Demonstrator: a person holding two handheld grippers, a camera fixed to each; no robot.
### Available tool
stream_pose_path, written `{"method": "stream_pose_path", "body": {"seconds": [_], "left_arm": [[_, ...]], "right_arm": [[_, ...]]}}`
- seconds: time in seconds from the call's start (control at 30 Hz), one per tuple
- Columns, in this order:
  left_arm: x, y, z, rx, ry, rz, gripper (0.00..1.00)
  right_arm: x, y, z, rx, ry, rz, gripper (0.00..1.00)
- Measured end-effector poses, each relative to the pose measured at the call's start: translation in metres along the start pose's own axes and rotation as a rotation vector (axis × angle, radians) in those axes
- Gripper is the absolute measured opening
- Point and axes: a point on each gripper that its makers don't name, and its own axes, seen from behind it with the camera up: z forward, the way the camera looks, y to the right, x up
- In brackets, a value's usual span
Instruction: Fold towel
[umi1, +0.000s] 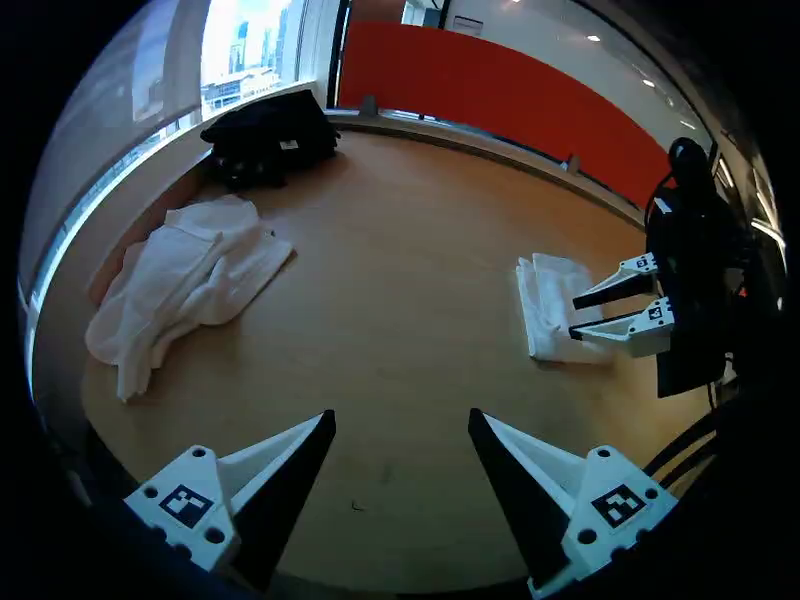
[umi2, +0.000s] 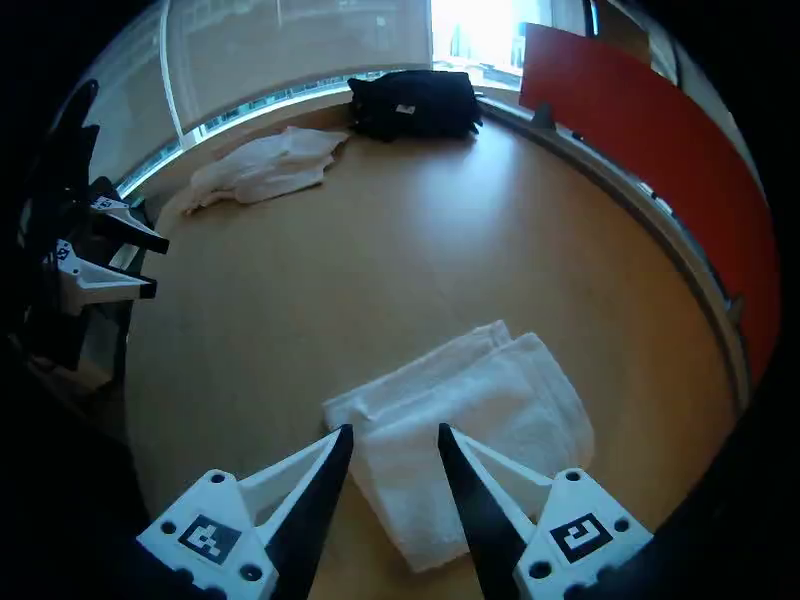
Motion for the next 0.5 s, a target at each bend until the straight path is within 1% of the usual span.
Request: {"method": "stream_pose_path", "body": {"seconds": [0.27, 0.5], "left_arm": [[0.002, 0.001, 0.002, 0.001, 0.001, -0.001, 0.99], [0.004, 0.002, 0.003, 0.0, 0.002, 0.001, 0.99]], "right_arm": [[-0.01, 0.005, -0.007, -0.026, 0.001, 0.018, 0.65], [-0.028, 0.01, -0.018, -0.058, -0.002, 0.049, 0.66]]}}
